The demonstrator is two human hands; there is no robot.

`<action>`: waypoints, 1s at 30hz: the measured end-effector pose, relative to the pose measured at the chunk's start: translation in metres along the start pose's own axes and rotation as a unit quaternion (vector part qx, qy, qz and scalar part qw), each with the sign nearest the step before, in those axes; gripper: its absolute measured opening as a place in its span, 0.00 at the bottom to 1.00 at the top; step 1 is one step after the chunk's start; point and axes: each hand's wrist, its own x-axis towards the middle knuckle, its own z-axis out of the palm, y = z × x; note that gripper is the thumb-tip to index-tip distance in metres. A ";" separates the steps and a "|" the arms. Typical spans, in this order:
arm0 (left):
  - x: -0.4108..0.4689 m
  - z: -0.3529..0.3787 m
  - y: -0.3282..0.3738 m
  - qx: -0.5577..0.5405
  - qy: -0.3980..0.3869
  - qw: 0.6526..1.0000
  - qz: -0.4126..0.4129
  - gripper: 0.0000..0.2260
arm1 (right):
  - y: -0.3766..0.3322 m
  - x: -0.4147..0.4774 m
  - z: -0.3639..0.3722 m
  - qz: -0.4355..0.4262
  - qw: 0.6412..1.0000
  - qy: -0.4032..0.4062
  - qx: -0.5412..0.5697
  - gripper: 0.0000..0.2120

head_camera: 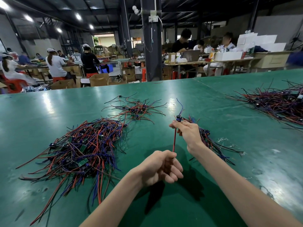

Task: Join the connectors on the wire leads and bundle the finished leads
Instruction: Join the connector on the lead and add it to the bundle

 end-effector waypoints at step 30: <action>-0.001 0.000 -0.007 0.040 -0.082 0.995 0.036 0.14 | -0.027 0.028 -0.070 0.079 0.875 -0.052 -0.476 0.18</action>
